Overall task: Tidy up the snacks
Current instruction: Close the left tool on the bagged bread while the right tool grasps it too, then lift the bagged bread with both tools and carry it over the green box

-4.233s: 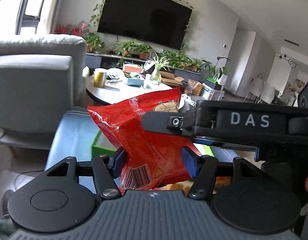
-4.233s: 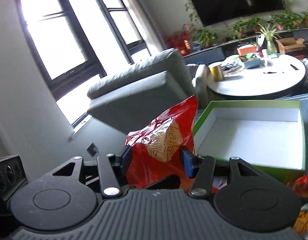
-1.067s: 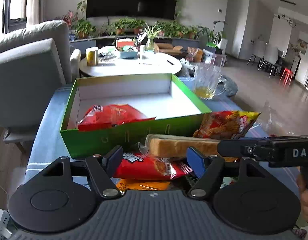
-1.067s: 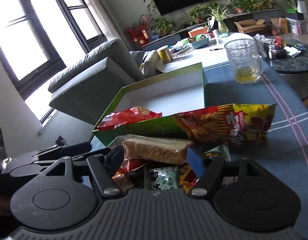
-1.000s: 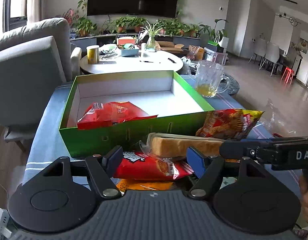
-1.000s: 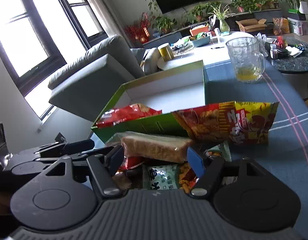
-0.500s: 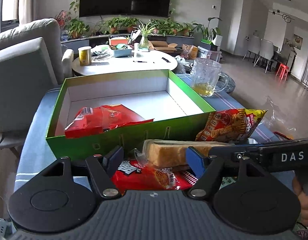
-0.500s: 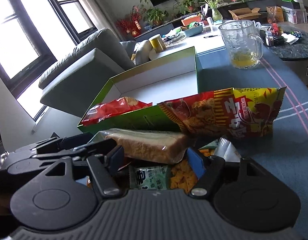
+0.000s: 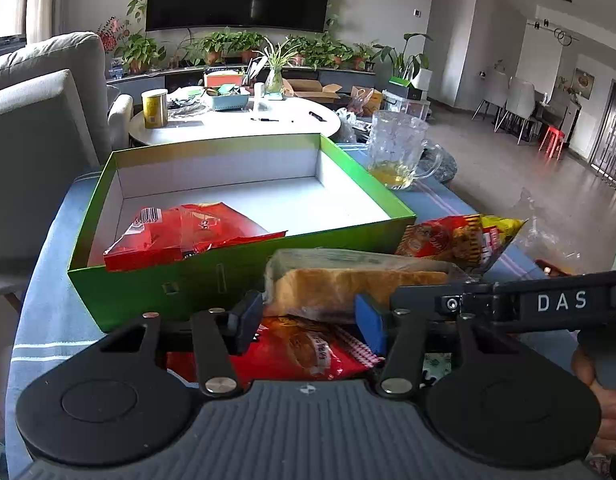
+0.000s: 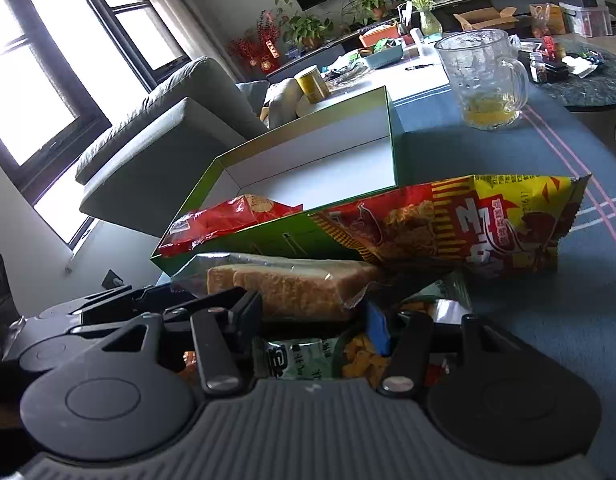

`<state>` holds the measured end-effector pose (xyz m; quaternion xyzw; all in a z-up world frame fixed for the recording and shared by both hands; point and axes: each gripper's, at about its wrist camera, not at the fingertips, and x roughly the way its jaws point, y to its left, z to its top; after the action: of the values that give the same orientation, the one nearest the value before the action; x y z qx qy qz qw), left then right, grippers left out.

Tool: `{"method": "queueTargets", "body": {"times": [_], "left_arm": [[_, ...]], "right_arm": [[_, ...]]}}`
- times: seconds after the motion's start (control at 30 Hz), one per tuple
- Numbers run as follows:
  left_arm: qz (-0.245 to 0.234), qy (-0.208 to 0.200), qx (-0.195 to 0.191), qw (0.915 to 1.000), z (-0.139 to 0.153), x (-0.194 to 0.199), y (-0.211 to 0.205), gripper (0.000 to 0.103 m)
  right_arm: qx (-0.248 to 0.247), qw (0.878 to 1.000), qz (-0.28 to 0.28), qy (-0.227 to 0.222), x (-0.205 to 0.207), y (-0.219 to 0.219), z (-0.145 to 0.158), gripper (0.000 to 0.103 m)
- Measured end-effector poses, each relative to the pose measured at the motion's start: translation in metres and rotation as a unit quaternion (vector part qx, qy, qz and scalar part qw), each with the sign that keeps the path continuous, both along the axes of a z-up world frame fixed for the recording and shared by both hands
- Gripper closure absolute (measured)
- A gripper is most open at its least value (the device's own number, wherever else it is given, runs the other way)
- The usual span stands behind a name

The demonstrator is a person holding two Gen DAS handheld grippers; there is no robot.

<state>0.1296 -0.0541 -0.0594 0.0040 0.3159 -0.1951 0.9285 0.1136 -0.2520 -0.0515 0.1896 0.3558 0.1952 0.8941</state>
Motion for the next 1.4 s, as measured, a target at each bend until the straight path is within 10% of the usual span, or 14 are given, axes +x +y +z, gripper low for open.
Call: {"method": "queueTargets", "body": {"times": [1.1, 1.4], "left_arm": [[-0.010, -0.075, -0.023, 0.9969, 0.053, -0.019, 0.005, 0.056], [0.053, -0.029, 0.001, 0.9982, 0.020, 0.001, 0.024, 0.041]], "right_arm": [[0.023, 0.993, 0.033, -0.110, -0.011, 0.004, 0.059, 0.031], [0.004, 0.999, 0.016, -0.043, -0.002, 0.000, 0.026, 0.031]]}}
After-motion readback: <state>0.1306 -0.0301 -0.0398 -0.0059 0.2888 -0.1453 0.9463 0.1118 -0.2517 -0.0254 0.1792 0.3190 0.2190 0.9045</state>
